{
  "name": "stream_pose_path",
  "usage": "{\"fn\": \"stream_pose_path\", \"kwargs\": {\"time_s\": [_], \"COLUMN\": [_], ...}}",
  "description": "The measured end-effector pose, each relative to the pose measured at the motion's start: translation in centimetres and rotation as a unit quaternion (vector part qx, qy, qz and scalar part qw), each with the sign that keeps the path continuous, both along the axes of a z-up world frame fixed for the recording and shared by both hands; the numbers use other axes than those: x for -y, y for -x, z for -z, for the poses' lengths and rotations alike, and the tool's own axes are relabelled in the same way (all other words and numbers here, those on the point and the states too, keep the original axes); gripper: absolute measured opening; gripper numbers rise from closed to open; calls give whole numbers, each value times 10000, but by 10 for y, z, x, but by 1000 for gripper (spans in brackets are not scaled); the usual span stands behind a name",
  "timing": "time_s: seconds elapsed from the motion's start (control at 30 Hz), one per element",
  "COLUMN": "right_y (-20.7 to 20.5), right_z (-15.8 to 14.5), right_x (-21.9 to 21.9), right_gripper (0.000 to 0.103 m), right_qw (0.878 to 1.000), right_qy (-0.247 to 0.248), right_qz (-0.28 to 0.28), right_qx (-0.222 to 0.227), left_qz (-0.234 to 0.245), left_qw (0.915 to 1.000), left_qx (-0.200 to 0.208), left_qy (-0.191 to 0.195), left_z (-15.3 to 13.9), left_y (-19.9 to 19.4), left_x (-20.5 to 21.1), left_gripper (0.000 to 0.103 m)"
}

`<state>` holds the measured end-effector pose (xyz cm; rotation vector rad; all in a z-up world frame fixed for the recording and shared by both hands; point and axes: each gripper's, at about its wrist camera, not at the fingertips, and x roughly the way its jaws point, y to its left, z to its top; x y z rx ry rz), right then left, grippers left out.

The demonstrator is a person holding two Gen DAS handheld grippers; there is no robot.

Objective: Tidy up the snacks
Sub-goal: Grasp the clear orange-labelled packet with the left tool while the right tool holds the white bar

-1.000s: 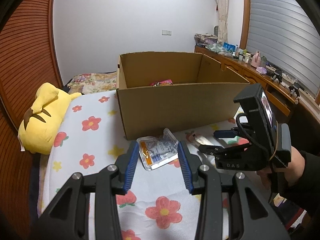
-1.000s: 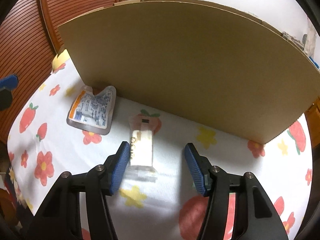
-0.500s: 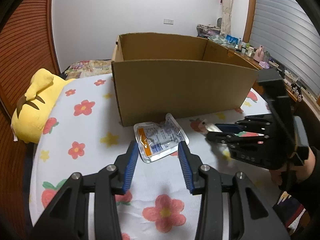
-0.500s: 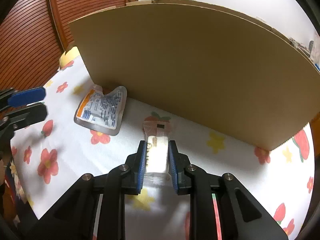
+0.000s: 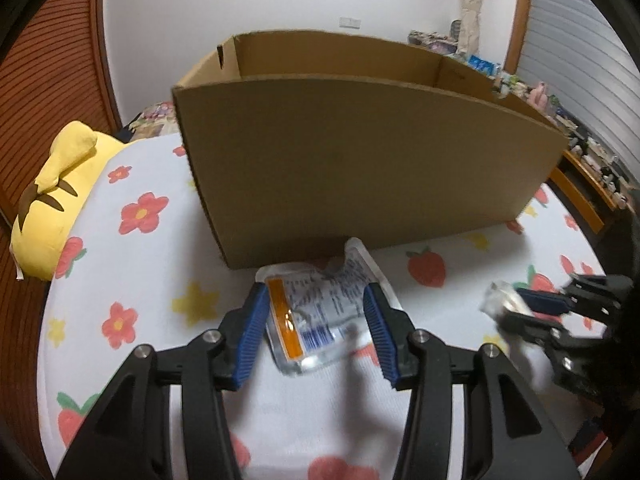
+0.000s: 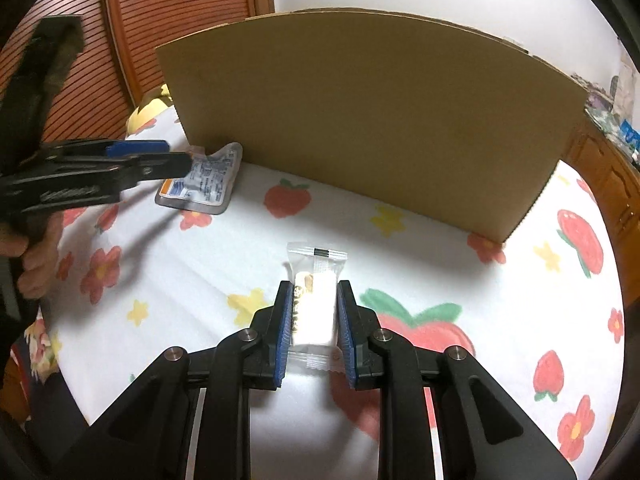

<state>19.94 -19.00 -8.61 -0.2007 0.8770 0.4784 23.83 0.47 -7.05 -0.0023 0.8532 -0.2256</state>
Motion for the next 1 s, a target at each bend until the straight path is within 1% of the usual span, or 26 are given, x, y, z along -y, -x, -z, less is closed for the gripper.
{"fn": "stream_pose_path", "kwargs": {"time_s": [0.13, 0.17, 0.27, 0.37, 0.43, 0.57, 0.73, 0.83, 1.0], "right_y": [1, 1, 2, 3, 3, 4, 3, 4, 4], "right_z": [0, 0, 0, 0, 0, 1, 0, 0, 1], "right_x": [-1, -2, -3, -4, -5, -7, -6, -5, -5], "right_gripper": [20, 20, 20, 20, 20, 20, 20, 20, 20], "right_qw": [10000, 10000, 10000, 10000, 9999, 9999, 9999, 9999, 9999], "right_qy": [-9, 3, 23, 58, 80, 84, 82, 89, 97], "right_qz": [-10, -11, -12, -3, -3, 0, 7, 6, 6], "right_qx": [29, 32, 37, 59, 70, 72, 70, 76, 82], "left_qz": [-152, -172, -220, -194, -134, 27, 8, 37, 75], "left_qw": [9998, 9998, 9998, 9998, 9997, 9998, 9996, 9994, 9993], "left_qx": [-93, -56, 4, -70, -185, -153, -158, -115, -118], "left_qy": [-6, -2, -28, 19, 39, -152, -213, -313, -346], "left_z": [8, 9, 11, 16, 20, 23, 24, 25, 23], "left_y": [-12, -13, -13, -14, -16, -15, -18, -18, -19], "left_x": [2, 2, 3, 4, 6, 15, 20, 27, 36], "left_gripper": [49, 53, 58, 67, 67, 68, 71, 76, 75]}}
